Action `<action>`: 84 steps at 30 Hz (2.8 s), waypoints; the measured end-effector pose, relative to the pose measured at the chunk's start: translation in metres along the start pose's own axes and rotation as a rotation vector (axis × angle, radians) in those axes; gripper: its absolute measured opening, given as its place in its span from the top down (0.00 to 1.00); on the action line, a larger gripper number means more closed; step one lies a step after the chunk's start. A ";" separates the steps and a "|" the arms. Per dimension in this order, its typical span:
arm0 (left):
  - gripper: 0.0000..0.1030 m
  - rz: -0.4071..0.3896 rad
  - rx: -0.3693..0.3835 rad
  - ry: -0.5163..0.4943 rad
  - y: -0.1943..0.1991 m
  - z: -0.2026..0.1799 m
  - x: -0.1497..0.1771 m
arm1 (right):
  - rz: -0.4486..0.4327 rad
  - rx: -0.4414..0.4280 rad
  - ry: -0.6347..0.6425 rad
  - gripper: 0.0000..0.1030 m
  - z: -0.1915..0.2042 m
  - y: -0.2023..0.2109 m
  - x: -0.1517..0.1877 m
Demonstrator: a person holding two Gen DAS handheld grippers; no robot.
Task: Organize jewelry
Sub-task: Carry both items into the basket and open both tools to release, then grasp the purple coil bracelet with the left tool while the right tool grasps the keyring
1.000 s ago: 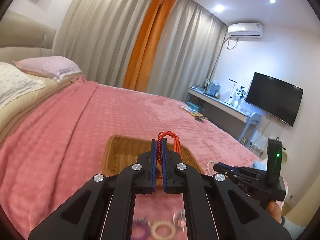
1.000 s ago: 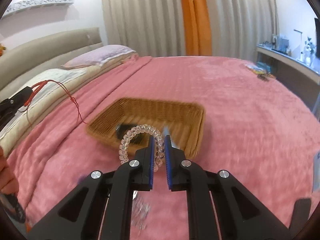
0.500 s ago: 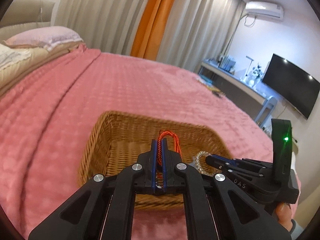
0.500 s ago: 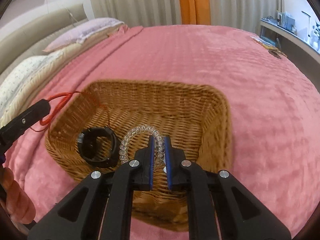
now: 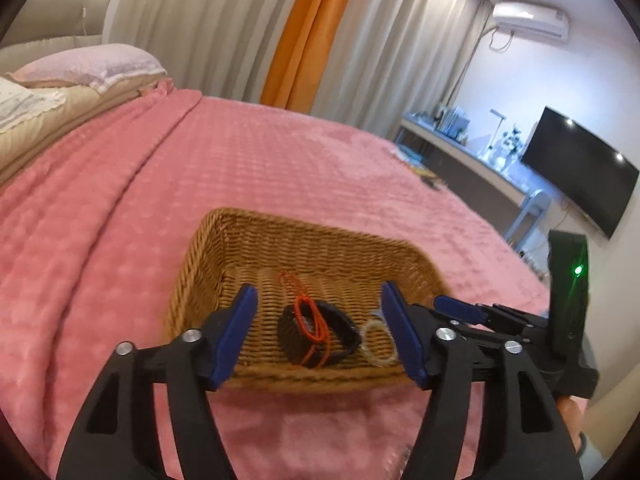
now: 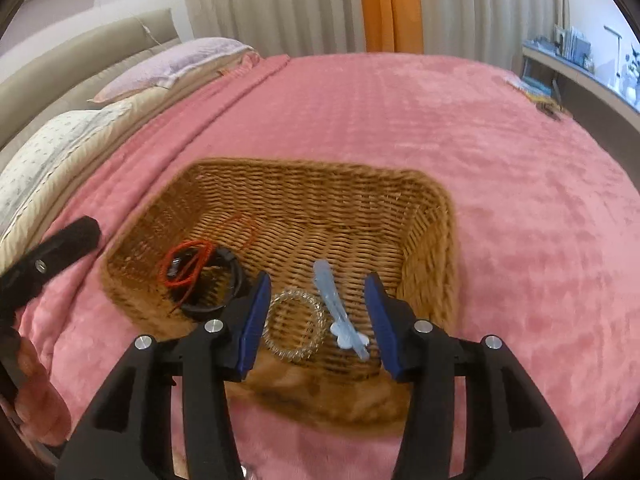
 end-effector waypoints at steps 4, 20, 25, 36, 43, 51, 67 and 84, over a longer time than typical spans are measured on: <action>0.30 -0.064 0.016 -0.006 0.045 -0.009 -0.006 | -0.039 -0.042 0.017 0.56 0.008 0.041 0.007; 0.24 -0.063 -0.106 0.010 0.125 -0.015 0.075 | 0.012 -0.104 0.042 0.56 0.009 0.099 0.121; 0.30 0.030 -0.122 0.016 0.104 -0.001 0.102 | 0.078 -0.111 0.085 0.56 0.022 0.092 0.172; 0.49 0.258 -0.075 0.067 0.054 0.015 0.160 | 0.112 -0.061 0.171 0.56 0.035 0.077 0.205; 0.52 0.288 -0.077 0.053 0.048 0.009 0.168 | 0.126 -0.045 0.208 0.56 0.038 0.070 0.211; 0.67 0.311 -0.084 0.028 0.043 0.004 0.172 | 0.118 -0.021 0.264 0.67 0.046 0.066 0.215; 0.92 0.309 -0.130 -0.048 0.044 -0.003 0.172 | 0.059 -0.103 0.196 0.82 0.040 0.083 0.206; 0.92 0.102 -0.034 -0.049 0.086 -0.028 0.122 | -0.038 -0.114 0.150 0.82 0.038 0.113 0.170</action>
Point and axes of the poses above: each gripper's, at about its wrist camera, not at the fingertips, and y roughly against the way its jaws point, z to its left, x to its underside, the point moved 10 cm from there along -y, roughly the way its jaws point, and after that the axes turned 14 degrees about -y, right-handed, at the moved point
